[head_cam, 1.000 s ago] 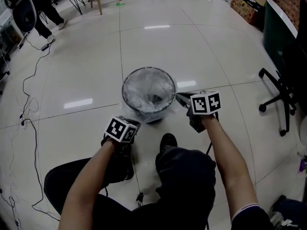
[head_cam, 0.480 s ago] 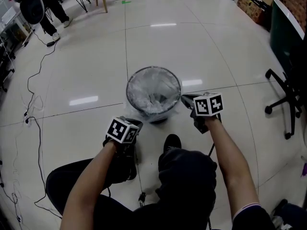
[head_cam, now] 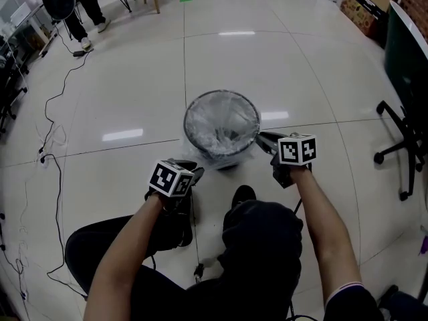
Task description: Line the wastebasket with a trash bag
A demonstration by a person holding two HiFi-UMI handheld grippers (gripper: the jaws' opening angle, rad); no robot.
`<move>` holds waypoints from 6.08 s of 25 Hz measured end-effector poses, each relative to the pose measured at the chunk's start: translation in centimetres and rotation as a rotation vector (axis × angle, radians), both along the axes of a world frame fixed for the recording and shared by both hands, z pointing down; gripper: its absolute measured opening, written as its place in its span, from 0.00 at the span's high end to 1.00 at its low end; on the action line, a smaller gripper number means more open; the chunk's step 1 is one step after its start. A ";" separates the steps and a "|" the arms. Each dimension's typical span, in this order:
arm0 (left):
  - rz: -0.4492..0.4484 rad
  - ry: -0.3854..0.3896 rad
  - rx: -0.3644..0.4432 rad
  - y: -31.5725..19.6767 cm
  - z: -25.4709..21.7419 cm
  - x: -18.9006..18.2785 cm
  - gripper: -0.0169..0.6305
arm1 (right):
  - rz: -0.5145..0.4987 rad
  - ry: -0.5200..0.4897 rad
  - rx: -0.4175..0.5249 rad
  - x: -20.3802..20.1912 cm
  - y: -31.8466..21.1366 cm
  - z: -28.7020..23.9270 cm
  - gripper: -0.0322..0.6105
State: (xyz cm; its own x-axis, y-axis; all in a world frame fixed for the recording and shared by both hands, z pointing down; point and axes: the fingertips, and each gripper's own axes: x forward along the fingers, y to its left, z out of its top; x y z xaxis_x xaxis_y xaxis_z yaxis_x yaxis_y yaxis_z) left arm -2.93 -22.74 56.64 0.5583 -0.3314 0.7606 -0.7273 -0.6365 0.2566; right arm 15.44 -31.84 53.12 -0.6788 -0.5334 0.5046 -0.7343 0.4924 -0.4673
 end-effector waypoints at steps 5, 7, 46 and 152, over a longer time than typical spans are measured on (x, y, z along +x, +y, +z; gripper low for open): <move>-0.021 0.006 0.007 0.8 -1.8 -1.7 0.76 | 0.024 0.025 0.026 2.1 0.7 -2.5 0.83; -0.037 0.009 0.028 0.7 -2.7 -2.1 0.76 | 0.020 0.041 0.057 2.4 0.9 -4.1 0.84; -0.096 -0.004 0.003 -7.3 2.9 -4.2 0.77 | -0.627 0.539 -0.288 -15.9 -4.5 3.1 0.95; -0.024 0.310 0.779 -8.3 -30.8 3.3 0.95 | -0.151 0.055 0.716 -11.4 1.7 -28.7 0.95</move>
